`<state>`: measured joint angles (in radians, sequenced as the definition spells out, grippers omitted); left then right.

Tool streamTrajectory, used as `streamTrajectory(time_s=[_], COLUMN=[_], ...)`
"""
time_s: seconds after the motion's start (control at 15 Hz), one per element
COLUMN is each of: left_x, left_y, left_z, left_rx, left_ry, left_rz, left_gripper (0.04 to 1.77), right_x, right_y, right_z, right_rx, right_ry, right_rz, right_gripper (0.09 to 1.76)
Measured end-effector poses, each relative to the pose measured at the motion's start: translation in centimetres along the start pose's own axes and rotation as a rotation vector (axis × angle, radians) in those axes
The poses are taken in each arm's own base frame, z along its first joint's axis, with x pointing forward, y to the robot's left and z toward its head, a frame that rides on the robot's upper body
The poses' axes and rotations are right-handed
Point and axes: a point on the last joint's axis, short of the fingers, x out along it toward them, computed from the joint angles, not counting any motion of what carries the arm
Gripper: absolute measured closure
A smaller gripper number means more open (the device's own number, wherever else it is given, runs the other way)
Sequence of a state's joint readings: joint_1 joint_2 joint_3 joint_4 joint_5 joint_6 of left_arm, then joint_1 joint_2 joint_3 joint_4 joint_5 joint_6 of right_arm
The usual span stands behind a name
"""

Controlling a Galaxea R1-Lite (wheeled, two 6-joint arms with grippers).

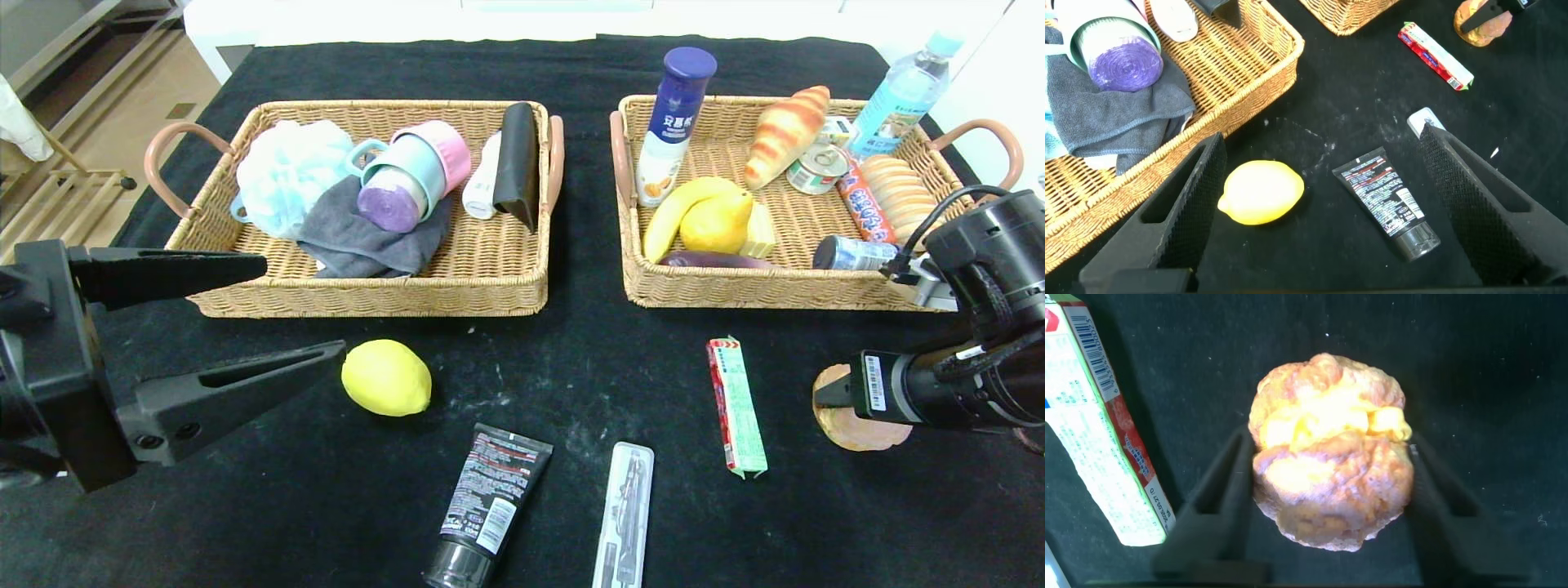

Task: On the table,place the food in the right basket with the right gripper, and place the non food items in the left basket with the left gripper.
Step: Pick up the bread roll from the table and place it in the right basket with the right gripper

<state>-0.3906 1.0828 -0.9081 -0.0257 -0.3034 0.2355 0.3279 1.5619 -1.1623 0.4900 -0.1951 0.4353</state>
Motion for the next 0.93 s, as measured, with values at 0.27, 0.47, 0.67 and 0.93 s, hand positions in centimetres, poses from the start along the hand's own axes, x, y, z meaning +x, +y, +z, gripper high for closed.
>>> streamTrajectory(time_s=[0.27, 0.47, 0.67, 0.93], left_x=[0.0, 0.0, 0.0, -0.04], left_y=[0.0, 0.0, 0.0, -0.01], left_z=[0.0, 0.0, 0.0, 0.02], left_rx=[0.0, 0.001, 0.001, 0.001], left_ry=[0.0, 0.0, 0.0, -0.001], left_rz=[0.0, 0.0, 0.0, 0.0], left_gripper=[0.09, 0.09, 0.09, 0.09], right_x=[-0.06, -0.07, -0.16, -0.71], right_y=[-0.01, 0.0, -0.02, 0.04], right_z=[0.0, 0.01, 0.0, 0.11], right_rx=[0.0, 0.0, 0.0, -0.001], right_ry=[-0.001, -0.001, -0.002, -0.019], right_rz=[0.002, 0.003, 0.006, 0.016], right_gripper=[0.92, 0.96, 0.97, 0.98])
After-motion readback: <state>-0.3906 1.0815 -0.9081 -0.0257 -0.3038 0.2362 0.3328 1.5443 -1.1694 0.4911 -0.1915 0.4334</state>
